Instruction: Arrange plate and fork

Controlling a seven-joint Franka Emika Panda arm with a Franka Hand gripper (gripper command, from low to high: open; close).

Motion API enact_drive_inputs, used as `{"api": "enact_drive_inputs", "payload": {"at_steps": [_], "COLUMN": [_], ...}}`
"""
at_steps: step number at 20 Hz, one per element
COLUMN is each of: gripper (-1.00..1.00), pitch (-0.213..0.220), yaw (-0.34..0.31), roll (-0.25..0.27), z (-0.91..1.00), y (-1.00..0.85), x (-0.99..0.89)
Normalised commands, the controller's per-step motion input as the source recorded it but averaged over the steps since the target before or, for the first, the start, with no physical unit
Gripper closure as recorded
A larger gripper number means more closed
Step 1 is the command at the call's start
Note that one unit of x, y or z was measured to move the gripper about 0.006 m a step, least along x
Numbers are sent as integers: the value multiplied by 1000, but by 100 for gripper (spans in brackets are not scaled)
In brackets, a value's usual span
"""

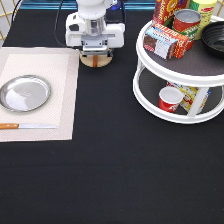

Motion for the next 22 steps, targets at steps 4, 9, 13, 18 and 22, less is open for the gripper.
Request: {"api": "enact_drive_inputs", "payload": {"at_steps": [4,9,13,18,22], "gripper": [-100,-100,-100,100,100], "pitch": [0,0,0,0,0], "yaw": [38,15,9,2,0], "roll": [0,-1,-13,-12,-13], "z": [-209,-92,-73,-143,-122], "y": [8,-112,41,55,29], "x": [-167,-32,-3,-39,-41]}}
